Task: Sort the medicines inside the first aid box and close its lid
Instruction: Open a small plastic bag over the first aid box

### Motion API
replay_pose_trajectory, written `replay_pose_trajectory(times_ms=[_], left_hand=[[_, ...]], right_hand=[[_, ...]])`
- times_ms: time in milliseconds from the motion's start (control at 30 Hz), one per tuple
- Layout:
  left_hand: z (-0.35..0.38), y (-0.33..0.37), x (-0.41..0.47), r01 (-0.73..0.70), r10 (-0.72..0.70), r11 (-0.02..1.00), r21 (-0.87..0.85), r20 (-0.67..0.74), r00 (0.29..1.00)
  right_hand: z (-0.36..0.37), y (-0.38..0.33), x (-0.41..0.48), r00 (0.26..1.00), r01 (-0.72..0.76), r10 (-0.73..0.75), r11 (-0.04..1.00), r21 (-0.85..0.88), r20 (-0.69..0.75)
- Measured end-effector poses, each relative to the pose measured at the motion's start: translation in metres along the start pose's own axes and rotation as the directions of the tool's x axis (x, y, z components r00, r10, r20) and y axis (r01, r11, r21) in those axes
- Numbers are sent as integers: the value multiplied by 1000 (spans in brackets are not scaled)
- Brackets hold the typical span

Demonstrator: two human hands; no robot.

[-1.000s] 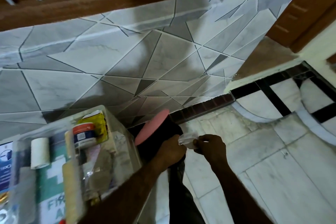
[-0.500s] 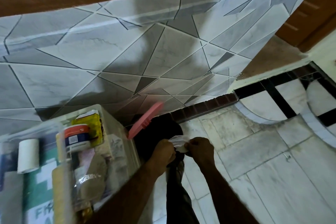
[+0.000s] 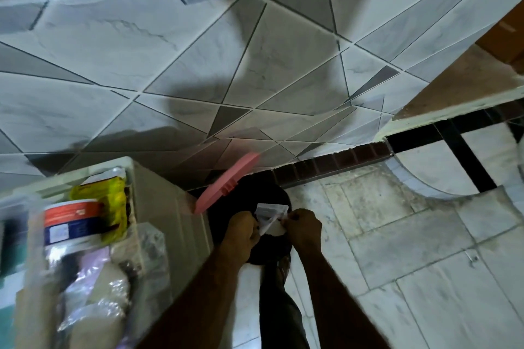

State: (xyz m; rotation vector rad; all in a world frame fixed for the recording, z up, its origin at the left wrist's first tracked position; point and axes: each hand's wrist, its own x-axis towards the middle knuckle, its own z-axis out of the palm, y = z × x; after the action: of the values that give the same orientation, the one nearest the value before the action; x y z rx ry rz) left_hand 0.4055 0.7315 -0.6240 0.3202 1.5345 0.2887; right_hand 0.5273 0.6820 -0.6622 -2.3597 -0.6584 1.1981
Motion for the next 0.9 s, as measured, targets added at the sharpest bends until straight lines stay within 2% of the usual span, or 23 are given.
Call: replay_pose_trajectory(times_ms=[167, 433, 567, 667, 800, 900], left_hand=[[-5, -7, 40, 64, -71, 996, -69, -96, 993], [4, -19, 56, 61, -69, 996, -70, -120, 990], [7, -23, 52, 77, -86, 995, -70, -125, 989], [10, -19, 37, 105, -113, 992, -75, -110, 987], [15, -9, 5, 82, -81, 997, 8, -82, 993], [14, -2, -28, -119, 122, 976, 181, -5, 993]], right_hand=[[30, 8, 33, 998, -41, 41, 999, 8, 41], [50, 23, 49, 988, -41, 45, 999, -32, 145], [45, 31, 38, 986, -41, 49, 998, -51, 159], [36, 32, 30, 986, -68, 67, 998, -1, 153], [13, 20, 7, 989, -67, 55, 994, 87, 136], [-10, 0, -21, 994, 5, -22, 988, 157, 108]])
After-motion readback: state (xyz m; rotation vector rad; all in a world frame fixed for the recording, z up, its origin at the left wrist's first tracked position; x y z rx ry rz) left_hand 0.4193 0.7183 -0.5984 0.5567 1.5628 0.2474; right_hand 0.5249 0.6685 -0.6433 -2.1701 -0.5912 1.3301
